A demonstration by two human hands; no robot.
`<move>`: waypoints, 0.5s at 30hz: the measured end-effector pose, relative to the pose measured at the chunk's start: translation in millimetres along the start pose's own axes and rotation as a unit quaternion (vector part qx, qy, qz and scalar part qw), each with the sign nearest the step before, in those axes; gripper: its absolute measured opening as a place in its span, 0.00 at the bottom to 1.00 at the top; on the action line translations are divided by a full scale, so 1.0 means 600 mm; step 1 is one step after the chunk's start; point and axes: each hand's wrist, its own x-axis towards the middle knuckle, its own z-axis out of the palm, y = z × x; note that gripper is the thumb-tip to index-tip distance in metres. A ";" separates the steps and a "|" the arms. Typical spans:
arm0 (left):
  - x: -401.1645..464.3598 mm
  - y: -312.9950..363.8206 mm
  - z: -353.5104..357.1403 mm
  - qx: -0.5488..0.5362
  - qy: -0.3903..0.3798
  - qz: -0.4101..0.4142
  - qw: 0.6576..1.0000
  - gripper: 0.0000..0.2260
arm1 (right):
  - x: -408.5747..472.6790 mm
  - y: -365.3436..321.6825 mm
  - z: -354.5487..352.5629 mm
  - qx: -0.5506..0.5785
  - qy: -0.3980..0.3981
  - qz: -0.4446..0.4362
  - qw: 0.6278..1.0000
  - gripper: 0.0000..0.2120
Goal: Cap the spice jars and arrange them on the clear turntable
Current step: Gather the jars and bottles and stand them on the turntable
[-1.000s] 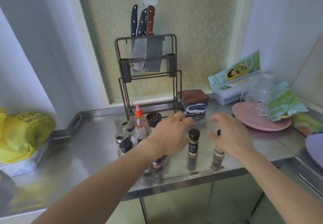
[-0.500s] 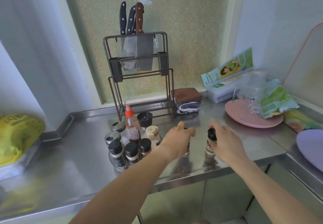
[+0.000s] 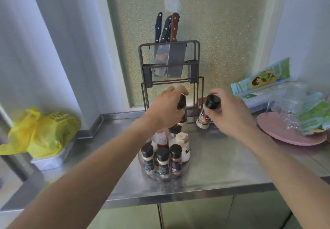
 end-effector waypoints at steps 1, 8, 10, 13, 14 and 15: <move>-0.003 -0.019 -0.011 0.009 0.006 -0.012 1.000 0.23 | 0.011 -0.020 0.010 0.011 -0.006 -0.009 1.000 0.22; -0.037 -0.111 -0.008 0.017 0.001 -0.081 0.997 0.20 | 0.045 -0.110 0.104 0.030 -0.052 -0.070 0.996 0.22; -0.045 -0.126 0.006 0.017 -0.003 -0.088 0.996 0.18 | 0.045 -0.120 0.126 0.027 -0.071 -0.076 0.994 0.21; -0.055 -0.140 0.028 0.009 -0.011 -0.093 0.996 0.15 | 0.042 -0.124 0.154 0.002 -0.103 -0.077 0.992 0.22; -0.058 -0.143 0.036 0.009 -0.018 -0.094 0.995 0.15 | 0.041 -0.122 0.163 -0.008 -0.116 -0.077 0.990 0.22; -0.060 -0.144 0.043 0.011 -0.027 -0.096 0.995 0.15 | 0.040 -0.120 0.170 -0.019 -0.128 -0.077 0.989 0.22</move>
